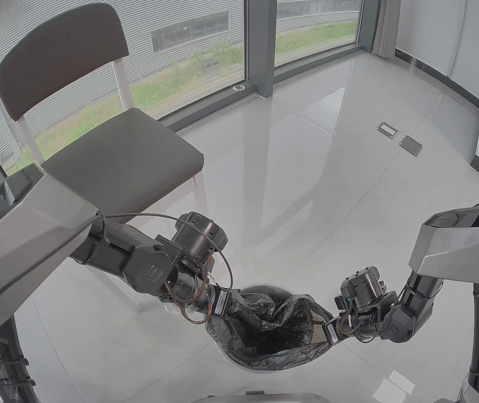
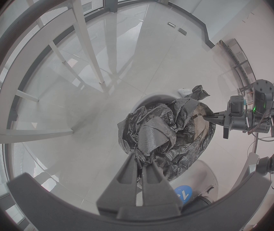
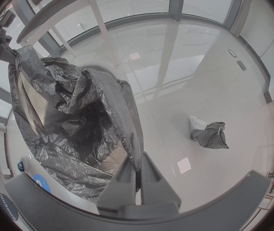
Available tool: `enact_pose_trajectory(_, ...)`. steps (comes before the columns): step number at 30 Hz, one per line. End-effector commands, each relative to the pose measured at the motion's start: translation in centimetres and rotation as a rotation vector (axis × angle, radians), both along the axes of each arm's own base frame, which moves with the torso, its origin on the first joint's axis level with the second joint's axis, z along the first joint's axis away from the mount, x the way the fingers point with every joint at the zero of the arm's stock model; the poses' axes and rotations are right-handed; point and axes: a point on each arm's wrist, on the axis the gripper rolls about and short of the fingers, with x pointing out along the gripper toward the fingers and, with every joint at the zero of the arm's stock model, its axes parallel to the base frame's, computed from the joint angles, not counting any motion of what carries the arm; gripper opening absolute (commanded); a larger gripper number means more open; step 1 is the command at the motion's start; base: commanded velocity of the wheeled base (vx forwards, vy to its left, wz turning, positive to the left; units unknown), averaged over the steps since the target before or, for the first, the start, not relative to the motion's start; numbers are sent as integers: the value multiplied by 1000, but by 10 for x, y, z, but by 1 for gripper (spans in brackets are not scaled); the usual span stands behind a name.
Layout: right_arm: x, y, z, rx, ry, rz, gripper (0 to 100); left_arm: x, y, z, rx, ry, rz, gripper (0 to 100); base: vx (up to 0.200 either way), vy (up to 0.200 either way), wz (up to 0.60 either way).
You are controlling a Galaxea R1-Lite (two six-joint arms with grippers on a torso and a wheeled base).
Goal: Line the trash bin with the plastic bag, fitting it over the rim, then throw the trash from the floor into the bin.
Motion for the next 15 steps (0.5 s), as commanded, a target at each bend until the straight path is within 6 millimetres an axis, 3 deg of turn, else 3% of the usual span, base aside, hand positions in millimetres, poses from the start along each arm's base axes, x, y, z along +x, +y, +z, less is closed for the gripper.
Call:
enact_pose_trajectory(1, -2, 0, 0, -4, 4, 6, 100, 0, 1, 3, -5, -6, 5, 0, 0, 0, 0)
enact_pose_trajectory(7, -9, -2, -1, -11, 14, 12, 100, -9, 5, 12, -7, -15, 6, 0, 0, 0, 0)
enact_pose_trajectory(15, -4, 6, 9, 1, -76, 68, 100, -24, 17, 14, 5, 0, 9, 0, 0, 0, 0)
